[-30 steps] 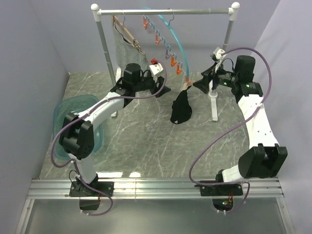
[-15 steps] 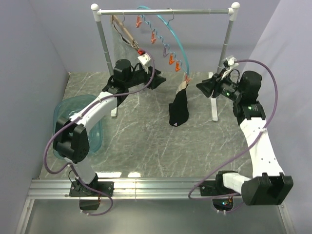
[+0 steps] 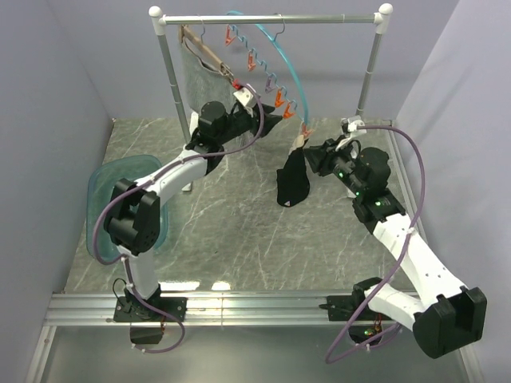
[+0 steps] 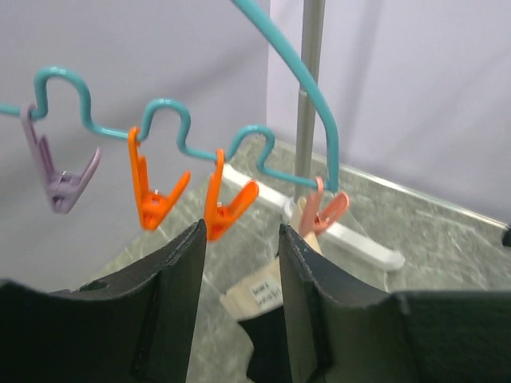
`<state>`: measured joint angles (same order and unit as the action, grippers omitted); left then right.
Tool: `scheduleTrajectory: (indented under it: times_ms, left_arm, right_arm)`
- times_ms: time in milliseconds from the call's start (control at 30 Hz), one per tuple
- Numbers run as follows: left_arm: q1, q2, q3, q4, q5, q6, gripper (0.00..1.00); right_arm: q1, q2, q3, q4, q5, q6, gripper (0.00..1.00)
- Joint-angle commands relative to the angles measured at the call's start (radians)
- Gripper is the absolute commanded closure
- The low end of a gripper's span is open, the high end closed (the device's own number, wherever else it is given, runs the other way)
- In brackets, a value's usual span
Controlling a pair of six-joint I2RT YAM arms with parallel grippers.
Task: Clip the underwear to the hanger
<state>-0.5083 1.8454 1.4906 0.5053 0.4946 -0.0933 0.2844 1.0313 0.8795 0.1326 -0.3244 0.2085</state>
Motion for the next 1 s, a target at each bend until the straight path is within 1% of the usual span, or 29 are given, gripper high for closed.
scheduleTrajectory:
  times_ms: [0, 100, 167, 200, 233, 300, 433, 600, 667, 833, 967]
  left_arm:
    - [-0.009, 0.038, 0.063, 0.143, -0.027, -0.055, 0.53]
    - [-0.018, 0.08, 0.126, 0.16, -0.033, -0.036, 0.56]
    - [-0.021, 0.11, 0.17, 0.141, -0.034, -0.023, 0.59]
    - [-0.022, 0.138, 0.212, 0.13, -0.039, -0.017, 0.59]
    - [-0.022, 0.15, 0.229, 0.115, -0.057, -0.023, 0.6]
    - [-0.024, 0.176, 0.258, 0.114, -0.048, -0.032, 0.61]
    - [-0.036, 0.195, 0.255, 0.136, -0.034, -0.023, 0.62]
    - [-0.062, 0.184, 0.22, 0.139, -0.053, 0.004, 0.62]
    - [-0.07, 0.189, 0.232, 0.13, -0.056, 0.017, 0.63]
    - [-0.075, 0.206, 0.244, 0.101, -0.109, 0.026, 0.64]
    - [-0.073, 0.195, 0.215, 0.087, -0.131, 0.018, 0.64]
  right_arm:
    - [0.051, -0.004, 0.015, 0.142, 0.149, -0.009, 0.66]
    - [0.065, 0.016, 0.041, 0.118, 0.16, -0.026, 0.66]
    - [0.07, 0.024, 0.042, 0.113, 0.173, -0.023, 0.66]
    - [0.075, 0.027, 0.039, 0.114, 0.179, -0.021, 0.66]
    - [0.079, 0.029, 0.033, 0.117, 0.188, -0.024, 0.66]
    - [0.084, 0.036, 0.029, 0.122, 0.191, -0.037, 0.66]
    - [0.085, 0.041, -0.005, 0.166, 0.194, -0.047, 0.67]
    - [0.093, 0.059, -0.053, 0.216, 0.196, -0.003, 0.68]
    - [0.094, 0.062, -0.071, 0.252, 0.194, 0.005, 0.69]
    - [0.101, 0.064, -0.085, 0.271, 0.193, 0.008, 0.7]
    - [0.104, 0.058, -0.099, 0.282, 0.194, 0.026, 0.71]
